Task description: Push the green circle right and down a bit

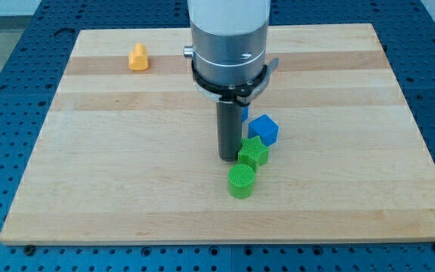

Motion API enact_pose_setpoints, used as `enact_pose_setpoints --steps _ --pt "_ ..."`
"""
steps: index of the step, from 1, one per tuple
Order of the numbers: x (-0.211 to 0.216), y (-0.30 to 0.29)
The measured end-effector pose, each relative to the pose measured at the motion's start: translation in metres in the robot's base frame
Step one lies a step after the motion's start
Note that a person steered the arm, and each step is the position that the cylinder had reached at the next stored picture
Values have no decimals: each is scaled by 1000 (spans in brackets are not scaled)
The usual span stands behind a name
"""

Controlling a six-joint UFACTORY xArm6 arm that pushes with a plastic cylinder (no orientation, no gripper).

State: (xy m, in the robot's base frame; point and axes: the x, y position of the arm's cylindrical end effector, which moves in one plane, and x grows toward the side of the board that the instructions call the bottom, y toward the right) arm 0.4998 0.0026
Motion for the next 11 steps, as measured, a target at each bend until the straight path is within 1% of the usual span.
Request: enact_pose_setpoints --steps 2,3,5,6,7,8,9,10,11 --pt "0 -7" --pt "7 -25" --pt "39 -27" --pt "43 16" --pt "50 43" --pt "51 60" --pt "51 65" --pt "40 76" --pt "6 81"
